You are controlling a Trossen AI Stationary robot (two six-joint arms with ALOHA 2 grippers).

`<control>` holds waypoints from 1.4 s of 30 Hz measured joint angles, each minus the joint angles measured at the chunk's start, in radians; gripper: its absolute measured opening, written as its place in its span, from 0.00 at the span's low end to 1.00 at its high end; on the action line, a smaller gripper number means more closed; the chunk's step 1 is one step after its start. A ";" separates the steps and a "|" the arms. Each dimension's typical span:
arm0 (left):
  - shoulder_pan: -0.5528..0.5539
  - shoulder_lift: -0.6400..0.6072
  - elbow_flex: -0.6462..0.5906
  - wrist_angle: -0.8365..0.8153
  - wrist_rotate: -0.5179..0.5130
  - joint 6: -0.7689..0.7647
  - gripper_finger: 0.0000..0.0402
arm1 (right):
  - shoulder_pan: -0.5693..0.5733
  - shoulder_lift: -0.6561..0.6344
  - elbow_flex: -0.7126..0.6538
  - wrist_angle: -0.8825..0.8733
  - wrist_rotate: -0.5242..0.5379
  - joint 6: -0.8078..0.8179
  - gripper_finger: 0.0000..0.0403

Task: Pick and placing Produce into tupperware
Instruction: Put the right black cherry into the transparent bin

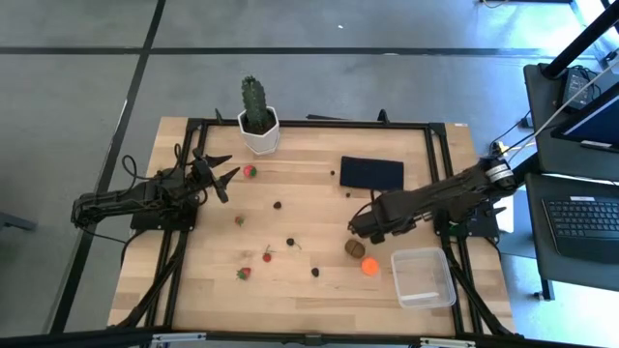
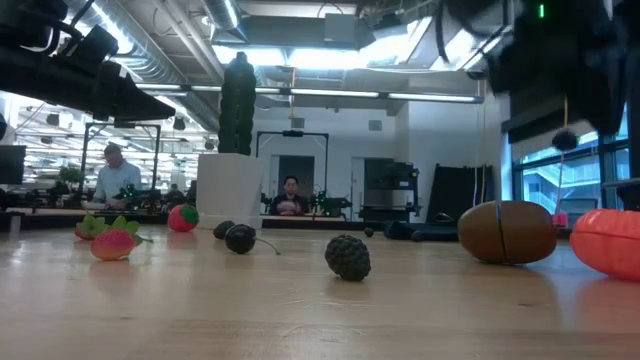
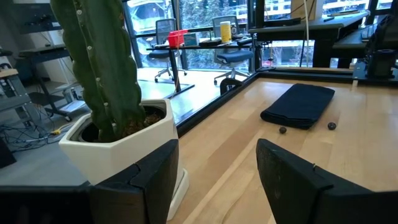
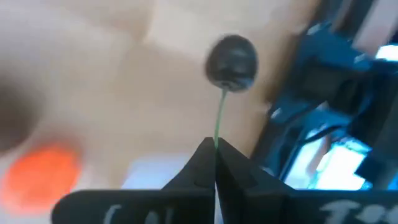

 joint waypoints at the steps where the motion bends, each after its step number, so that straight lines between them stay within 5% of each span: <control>1: 0.000 0.000 0.000 0.000 0.000 0.000 0.52 | 0.015 0.000 0.030 0.002 -0.029 0.000 0.00; 5: 0.000 0.000 0.000 0.000 0.000 0.000 0.52 | 0.079 0.002 0.126 0.001 -0.177 0.030 0.00; 14: 0.000 0.000 0.000 0.000 0.000 0.000 0.52 | 0.276 0.004 0.135 0.051 -0.460 0.374 0.00; 23: 0.000 0.000 0.000 0.000 0.000 -0.004 0.52 | 0.408 0.004 -0.024 0.327 -0.396 0.557 0.00; 42: 0.000 0.000 0.000 0.000 0.000 -0.009 0.52 | 0.449 0.004 -0.400 0.757 -0.359 0.544 0.03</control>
